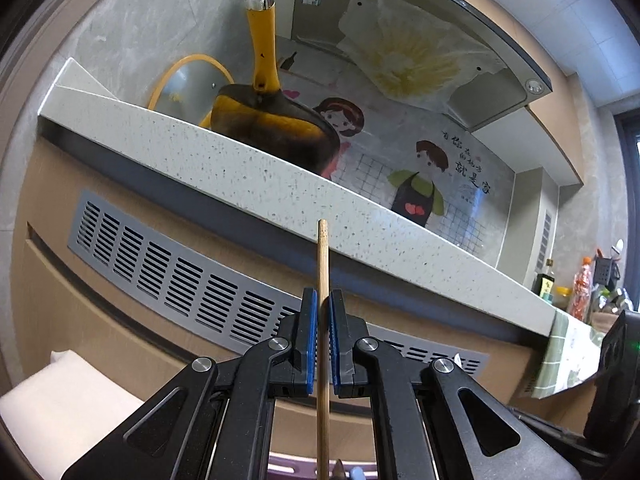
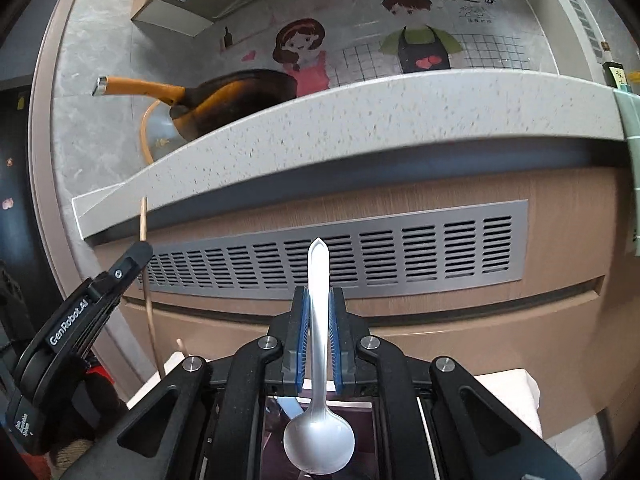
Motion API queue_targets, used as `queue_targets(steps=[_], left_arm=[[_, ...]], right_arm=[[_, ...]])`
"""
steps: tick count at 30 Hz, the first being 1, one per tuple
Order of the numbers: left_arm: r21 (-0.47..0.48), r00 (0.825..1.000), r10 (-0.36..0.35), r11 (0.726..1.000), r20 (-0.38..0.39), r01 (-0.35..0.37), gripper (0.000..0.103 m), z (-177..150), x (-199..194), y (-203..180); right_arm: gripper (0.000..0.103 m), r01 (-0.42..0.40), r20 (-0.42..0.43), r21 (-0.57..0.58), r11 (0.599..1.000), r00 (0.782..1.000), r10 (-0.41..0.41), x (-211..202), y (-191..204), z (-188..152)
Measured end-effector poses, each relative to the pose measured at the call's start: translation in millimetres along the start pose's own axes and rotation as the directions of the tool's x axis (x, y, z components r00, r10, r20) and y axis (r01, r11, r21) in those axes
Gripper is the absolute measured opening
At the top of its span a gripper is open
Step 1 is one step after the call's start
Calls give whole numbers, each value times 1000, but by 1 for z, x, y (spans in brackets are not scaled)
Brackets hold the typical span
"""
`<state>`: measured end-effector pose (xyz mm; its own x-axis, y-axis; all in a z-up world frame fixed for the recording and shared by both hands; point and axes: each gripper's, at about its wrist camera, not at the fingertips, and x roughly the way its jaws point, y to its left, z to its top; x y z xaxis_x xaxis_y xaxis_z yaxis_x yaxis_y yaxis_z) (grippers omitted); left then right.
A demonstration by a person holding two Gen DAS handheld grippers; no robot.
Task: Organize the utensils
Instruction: 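Raise the white spoon and chopstick over the caddy and open both tools, then grasp the wooden spoon by its handle with the right tool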
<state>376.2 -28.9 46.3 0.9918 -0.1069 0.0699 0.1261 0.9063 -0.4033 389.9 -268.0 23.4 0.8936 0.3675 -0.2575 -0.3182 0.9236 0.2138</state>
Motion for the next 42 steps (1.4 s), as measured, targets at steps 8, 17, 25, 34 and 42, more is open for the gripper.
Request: queue_targets(steps=[8,17,25,34,42], left_arm=[[-7,999,7,1000,37,-7,6,-12,4,-3],[0,995,-60,998,-78,60,49,-18,-29,9],[-39,958,39,998,-283,-52,50,-3,-89,43],[90,856,161,987,-492,-134,63,-35,-165,71],[160,723,160,985,-672,-70,63,-70,-188,69]], right_arm=[[9,26,6,-23,999,1000,-25,8,-5,-11],[17,69,-140,-22,997,988,-72,-10,-25,-36],[19,151,-226,-28,988,962,-153,-64,-20,-62],[21,41,-481,-33,999,875,-52,-84,17,-126],[21,32,-579,-181,983,804,-133,-94,51,-180]])
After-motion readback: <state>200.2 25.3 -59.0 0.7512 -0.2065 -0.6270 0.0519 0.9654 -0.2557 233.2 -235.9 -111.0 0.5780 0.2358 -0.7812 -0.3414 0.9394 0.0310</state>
